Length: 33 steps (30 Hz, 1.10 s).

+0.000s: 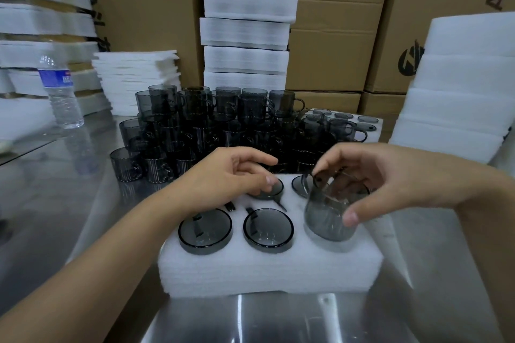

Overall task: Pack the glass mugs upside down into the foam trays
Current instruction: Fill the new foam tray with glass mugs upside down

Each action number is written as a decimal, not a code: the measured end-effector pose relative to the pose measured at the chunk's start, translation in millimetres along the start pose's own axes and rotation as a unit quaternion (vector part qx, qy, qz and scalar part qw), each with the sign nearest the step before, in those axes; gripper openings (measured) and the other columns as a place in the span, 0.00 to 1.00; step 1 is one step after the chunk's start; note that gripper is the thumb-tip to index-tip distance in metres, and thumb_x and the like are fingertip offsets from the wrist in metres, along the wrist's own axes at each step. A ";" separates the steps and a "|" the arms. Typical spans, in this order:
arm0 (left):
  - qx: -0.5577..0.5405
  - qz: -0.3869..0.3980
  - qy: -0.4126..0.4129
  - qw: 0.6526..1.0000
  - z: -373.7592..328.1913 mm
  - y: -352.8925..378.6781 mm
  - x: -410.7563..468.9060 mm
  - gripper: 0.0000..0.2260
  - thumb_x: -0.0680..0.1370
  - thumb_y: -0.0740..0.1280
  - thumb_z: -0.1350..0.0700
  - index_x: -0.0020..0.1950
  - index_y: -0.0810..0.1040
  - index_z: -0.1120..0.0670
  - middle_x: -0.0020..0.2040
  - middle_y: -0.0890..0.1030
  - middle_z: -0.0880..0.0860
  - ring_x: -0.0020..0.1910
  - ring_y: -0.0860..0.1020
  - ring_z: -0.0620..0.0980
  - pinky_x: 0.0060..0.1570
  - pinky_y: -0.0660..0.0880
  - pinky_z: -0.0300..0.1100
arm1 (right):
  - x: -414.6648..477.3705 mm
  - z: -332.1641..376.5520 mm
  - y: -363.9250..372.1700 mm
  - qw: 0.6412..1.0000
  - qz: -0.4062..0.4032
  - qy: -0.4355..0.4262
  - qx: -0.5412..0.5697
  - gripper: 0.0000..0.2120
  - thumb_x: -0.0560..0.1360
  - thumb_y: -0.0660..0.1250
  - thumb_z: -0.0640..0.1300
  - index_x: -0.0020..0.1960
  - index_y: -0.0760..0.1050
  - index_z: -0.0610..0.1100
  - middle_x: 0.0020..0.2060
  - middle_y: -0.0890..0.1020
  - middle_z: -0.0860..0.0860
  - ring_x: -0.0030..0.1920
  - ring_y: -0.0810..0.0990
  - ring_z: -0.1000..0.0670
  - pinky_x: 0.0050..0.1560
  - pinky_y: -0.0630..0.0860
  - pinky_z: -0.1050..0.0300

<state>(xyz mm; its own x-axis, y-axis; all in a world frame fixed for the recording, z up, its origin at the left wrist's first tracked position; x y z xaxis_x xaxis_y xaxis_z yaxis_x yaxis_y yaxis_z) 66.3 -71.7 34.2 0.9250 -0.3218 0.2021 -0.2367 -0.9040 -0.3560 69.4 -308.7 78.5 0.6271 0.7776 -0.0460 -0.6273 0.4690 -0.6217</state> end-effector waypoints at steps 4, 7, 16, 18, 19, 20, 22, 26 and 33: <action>-0.004 0.001 -0.002 1.000 -0.5 0.3 -0.1 0.13 0.72 0.71 0.56 0.56 0.78 0.51 0.47 0.85 0.52 0.47 0.83 0.47 0.44 0.77 0.34 | -1.7 0.8 1.8 1.000 0.018 0.014 -0.017 0.27 0.57 0.81 0.50 0.54 0.76 0.58 0.51 0.83 0.50 0.52 0.82 0.49 0.56 0.79 0.48; -0.007 -0.001 -0.001 1.000 0.2 0.3 0.3 0.13 0.72 0.71 0.56 0.56 0.78 0.52 0.47 0.85 0.52 0.47 0.83 0.47 0.44 0.77 0.34 | -2.1 2.6 3.5 0.999 0.028 0.016 -0.010 0.26 0.58 0.81 0.49 0.53 0.76 0.58 0.51 0.82 0.52 0.53 0.82 0.52 0.55 0.79 0.52; -0.008 -0.002 -0.001 1.000 0.6 0.5 0.4 0.11 0.74 0.70 0.61 0.55 0.79 0.52 0.47 0.85 0.52 0.47 0.83 0.47 0.44 0.77 0.34 | -5.7 7.0 5.1 0.995 0.031 0.039 -0.086 0.27 0.58 0.79 0.52 0.54 0.75 0.64 0.51 0.81 0.58 0.53 0.81 0.53 0.58 0.77 0.49; -0.006 -0.002 -0.001 1.000 1.1 0.1 0.6 0.11 0.74 0.70 0.61 0.56 0.79 0.52 0.47 0.85 0.52 0.48 0.83 0.48 0.46 0.78 0.35 | -4.2 8.4 6.9 0.993 0.034 0.046 -0.102 0.27 0.58 0.78 0.54 0.54 0.74 0.65 0.51 0.80 0.60 0.53 0.81 0.56 0.57 0.78 0.51; -0.004 -0.002 -0.001 1.000 1.3 -0.1 0.6 0.11 0.74 0.70 0.60 0.56 0.79 0.52 0.47 0.85 0.52 0.49 0.83 0.48 0.47 0.78 0.35 | -3.2 8.7 7.8 0.992 0.034 0.051 -0.113 0.27 0.58 0.78 0.55 0.54 0.74 0.66 0.51 0.80 0.60 0.52 0.80 0.57 0.57 0.78 0.52; -0.003 -0.002 -0.001 1.000 1.5 -0.3 0.7 0.11 0.74 0.70 0.60 0.56 0.79 0.52 0.47 0.85 0.52 0.49 0.83 0.48 0.47 0.78 0.36 | -2.5 9.0 8.2 0.990 0.033 0.056 -0.122 0.27 0.57 0.78 0.57 0.54 0.74 0.66 0.51 0.80 0.61 0.52 0.80 0.57 0.57 0.78 0.52; -0.002 -0.003 -0.001 1.000 1.7 -0.3 0.7 0.11 0.74 0.70 0.60 0.55 0.79 0.52 0.47 0.85 0.52 0.49 0.83 0.48 0.47 0.78 0.36 | -1.9 8.8 8.9 0.988 0.028 0.068 -0.137 0.29 0.55 0.78 0.60 0.54 0.73 0.67 0.51 0.80 0.62 0.51 0.80 0.58 0.56 0.78 0.53; 0.000 -0.002 0.001 1.000 2.1 -0.5 0.7 0.11 0.75 0.70 0.61 0.55 0.79 0.51 0.47 0.85 0.52 0.48 0.83 0.48 0.47 0.78 0.35 | -1.3 8.1 9.0 0.983 0.024 0.072 -0.165 0.31 0.53 0.77 0.65 0.54 0.73 0.68 0.51 0.79 0.65 0.50 0.79 0.62 0.53 0.78 0.56; -0.003 -0.003 0.000 1.000 1.2 0.1 0.7 0.11 0.74 0.70 0.60 0.55 0.79 0.52 0.48 0.85 0.52 0.48 0.83 0.48 0.47 0.78 0.36 | 1.4 14.9 10.8 0.979 -0.016 0.060 -0.194 0.31 0.55 0.66 0.77 0.57 0.71 0.71 0.55 0.74 0.70 0.56 0.73 0.69 0.56 0.71 0.64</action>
<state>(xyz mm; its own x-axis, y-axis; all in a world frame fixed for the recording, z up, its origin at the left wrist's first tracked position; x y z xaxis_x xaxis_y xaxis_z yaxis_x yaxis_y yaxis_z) 67.2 -71.8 33.2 0.9264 -0.3162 0.2042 -0.2325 -0.9074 -0.3502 56.6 -296.2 83.4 0.7071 0.7002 -0.0989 -0.3984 0.2788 -0.8738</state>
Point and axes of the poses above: each hand's wrist, its own x-axis towards the middle knuckle, its own y-axis out of the palm, z = x × y, the point moved 2 cm from there along x, towards the middle knuckle
